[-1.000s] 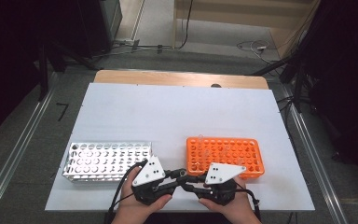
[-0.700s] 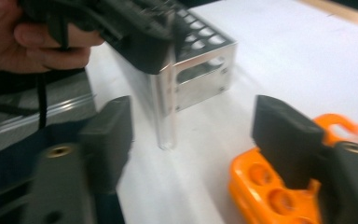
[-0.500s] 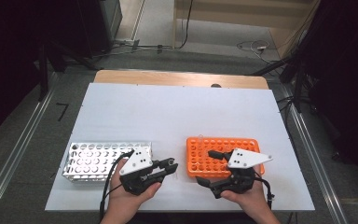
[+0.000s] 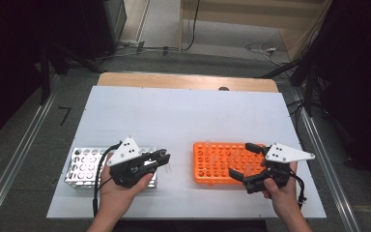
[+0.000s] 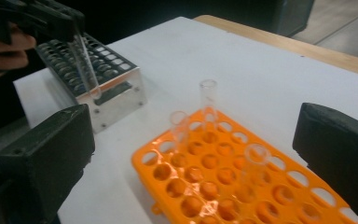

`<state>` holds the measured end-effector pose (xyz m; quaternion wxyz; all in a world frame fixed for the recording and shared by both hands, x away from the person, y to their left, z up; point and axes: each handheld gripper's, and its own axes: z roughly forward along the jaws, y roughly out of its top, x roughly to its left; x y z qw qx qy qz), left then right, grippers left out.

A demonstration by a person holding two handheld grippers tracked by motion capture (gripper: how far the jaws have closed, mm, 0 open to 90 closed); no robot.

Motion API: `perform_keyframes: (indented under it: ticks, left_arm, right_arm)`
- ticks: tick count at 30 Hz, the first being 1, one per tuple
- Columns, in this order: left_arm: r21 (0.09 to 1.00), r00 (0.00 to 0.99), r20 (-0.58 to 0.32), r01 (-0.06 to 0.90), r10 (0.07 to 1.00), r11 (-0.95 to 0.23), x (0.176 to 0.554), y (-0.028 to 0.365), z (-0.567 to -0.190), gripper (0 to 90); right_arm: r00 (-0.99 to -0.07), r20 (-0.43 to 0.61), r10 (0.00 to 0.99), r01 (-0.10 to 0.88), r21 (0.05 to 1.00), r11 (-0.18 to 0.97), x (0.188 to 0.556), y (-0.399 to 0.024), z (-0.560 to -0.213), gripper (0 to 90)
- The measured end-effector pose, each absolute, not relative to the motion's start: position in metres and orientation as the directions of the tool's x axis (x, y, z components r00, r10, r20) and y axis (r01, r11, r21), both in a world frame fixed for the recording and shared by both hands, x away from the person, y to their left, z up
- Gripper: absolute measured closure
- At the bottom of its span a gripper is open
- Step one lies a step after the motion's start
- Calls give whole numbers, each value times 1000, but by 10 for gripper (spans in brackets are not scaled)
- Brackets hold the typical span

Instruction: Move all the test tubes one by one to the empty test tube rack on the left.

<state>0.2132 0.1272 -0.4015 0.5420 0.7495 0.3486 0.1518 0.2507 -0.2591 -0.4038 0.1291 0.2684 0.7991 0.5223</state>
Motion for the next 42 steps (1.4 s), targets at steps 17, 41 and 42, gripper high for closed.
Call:
perform_keyframes:
  ticks: [17, 41, 42]
  left_arm:
    - [917, 652, -137, 369, 745, -155, 243, 146, -394, 763]
    - [898, 575, -98, 403, 812, -177, 256, 156, -418, 762]
    - [896, 573, -93, 405, 814, -182, 256, 156, -419, 762]
  right_arm:
    - [-737, 117, 666, 342, 914, 217, 268, -309, -411, 0]
    - [-671, 148, 727, 386, 906, 172, 275, -336, -424, 0]
    - [-671, 143, 727, 385, 905, 178, 275, -335, -424, 0]
